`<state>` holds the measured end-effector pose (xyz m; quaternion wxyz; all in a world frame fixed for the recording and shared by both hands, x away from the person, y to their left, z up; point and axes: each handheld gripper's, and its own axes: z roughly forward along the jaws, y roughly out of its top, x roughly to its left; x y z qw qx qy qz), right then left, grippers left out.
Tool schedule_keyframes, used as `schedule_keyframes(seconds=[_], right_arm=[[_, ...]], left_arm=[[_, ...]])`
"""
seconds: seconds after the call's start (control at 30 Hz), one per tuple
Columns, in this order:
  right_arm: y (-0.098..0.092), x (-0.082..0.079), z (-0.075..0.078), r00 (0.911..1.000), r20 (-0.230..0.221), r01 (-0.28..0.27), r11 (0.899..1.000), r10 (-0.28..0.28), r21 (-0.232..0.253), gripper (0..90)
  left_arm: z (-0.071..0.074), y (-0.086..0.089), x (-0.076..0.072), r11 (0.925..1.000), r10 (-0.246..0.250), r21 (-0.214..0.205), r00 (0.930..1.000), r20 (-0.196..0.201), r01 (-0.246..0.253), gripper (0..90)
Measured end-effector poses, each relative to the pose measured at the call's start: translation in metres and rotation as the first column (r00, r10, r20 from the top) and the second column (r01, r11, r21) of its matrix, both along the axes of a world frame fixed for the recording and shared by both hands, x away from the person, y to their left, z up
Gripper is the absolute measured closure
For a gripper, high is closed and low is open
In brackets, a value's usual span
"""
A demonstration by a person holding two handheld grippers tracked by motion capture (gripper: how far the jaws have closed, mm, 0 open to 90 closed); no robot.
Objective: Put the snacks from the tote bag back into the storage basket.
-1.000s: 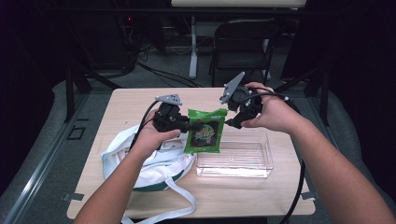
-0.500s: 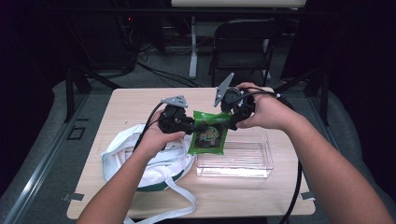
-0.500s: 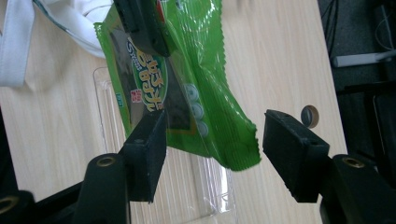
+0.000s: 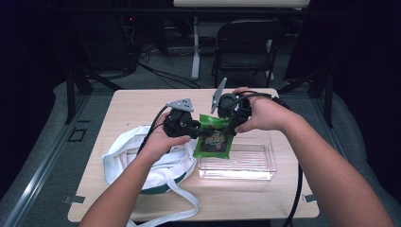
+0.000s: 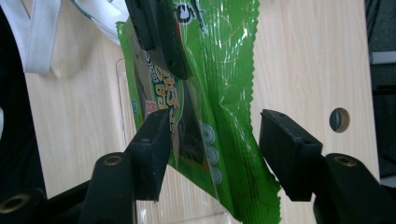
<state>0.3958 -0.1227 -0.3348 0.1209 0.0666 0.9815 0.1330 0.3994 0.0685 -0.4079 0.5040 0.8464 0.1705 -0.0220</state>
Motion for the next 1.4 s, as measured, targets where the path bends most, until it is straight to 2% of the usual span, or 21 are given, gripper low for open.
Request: schedule_keyframes(seconds=[0.3,0.4,0.43,0.53,0.57,0.73,1.07,1.4], right_arm=[[0.006,0.005,-0.005,0.9976,-0.068,-0.015,1.000,0.015,-0.008,50.6],[0.009,0.006,-0.006,0.9961,-0.085,-0.024,0.999,0.021,-0.030,52.8],[0.010,0.007,-0.006,0.9944,-0.104,-0.022,0.999,0.019,-0.034,54.6],[0.011,0.008,-0.008,0.9932,-0.115,-0.021,0.999,0.017,-0.034,55.5],[0.013,0.008,-0.009,0.9908,-0.135,-0.021,0.999,0.014,-0.047,56.2],[0.015,0.009,-0.011,0.9845,-0.175,-0.024,0.998,0.014,-0.054,60.5],[0.016,0.011,-0.012,0.9767,-0.214,-0.026,0.997,0.011,-0.066,69.0],[0.016,0.012,-0.010,0.9742,-0.225,-0.039,0.996,0.020,-0.083,74.8]], left_arm=[[0.001,-0.001,-0.002,0.9998,-0.018,-0.009,0.9998,0.011,0.018,72.5],[0.001,-0.002,-0.003,0.9997,-0.019,-0.014,0.9997,0.013,0.019,72.5],[0.001,-0.002,-0.003,0.9997,-0.021,-0.015,0.9997,0.015,0.021,72.5],[0.002,-0.001,-0.003,0.9995,-0.023,-0.023,0.9996,0.019,0.023,72.5],[0.002,-0.001,-0.004,0.9993,-0.025,-0.027,0.9995,0.018,0.025,72.5],[0.002,-0.002,-0.005,0.9990,-0.036,-0.026,0.9990,0.025,0.037,72.5],[0.002,-0.004,-0.007,0.9983,-0.057,-0.013,0.9977,0.038,0.058,72.2],[0.001,-0.005,-0.007,0.9981,-0.060,-0.011,0.9974,0.040,0.061,68.9]])
